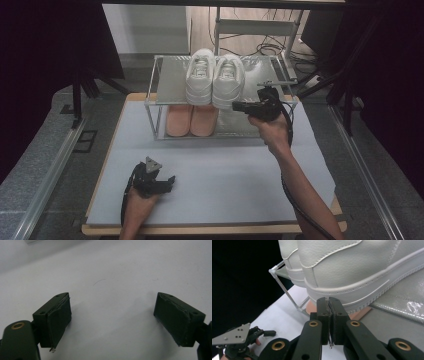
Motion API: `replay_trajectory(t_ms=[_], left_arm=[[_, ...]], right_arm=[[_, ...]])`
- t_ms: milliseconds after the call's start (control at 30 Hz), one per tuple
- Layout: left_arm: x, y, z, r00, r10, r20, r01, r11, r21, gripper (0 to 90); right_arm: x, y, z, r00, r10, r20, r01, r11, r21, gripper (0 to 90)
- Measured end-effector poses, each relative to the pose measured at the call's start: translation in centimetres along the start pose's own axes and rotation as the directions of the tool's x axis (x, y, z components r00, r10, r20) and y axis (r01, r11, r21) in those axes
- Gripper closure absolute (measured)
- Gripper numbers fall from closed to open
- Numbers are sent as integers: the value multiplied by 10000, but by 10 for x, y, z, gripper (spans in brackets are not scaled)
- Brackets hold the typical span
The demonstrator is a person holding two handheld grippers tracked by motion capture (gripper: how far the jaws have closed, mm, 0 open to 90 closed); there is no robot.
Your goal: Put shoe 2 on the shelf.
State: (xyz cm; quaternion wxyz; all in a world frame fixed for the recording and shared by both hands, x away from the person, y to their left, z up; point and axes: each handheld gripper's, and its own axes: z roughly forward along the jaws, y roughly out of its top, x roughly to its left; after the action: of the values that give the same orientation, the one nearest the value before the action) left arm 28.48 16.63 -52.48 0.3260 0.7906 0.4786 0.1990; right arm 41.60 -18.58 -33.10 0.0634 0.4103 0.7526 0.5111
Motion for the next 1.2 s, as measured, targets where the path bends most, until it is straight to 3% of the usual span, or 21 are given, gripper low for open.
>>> replay_trajectory(t_ms=[500, 900, 1200], left_arm=[[0, 0, 0, 10000, 36, -14, -36, 10000, 23, 144], [0, 0, 0, 10000, 41, -31, -41, 10000, 12, 144], [0, 0, -1, 10000, 88, -32, -88, 10000, 42, 144]], right_arm=[[-13, -15, -12, 9990, -239, 372, 231, 9995, 230, 697], [-15, -28, -16, 9883, -1238, 897, 1202, 9918, 436, 511], [-21, -42, -19, 9811, -1730, 871, 1679, 9838, 628, 361]])
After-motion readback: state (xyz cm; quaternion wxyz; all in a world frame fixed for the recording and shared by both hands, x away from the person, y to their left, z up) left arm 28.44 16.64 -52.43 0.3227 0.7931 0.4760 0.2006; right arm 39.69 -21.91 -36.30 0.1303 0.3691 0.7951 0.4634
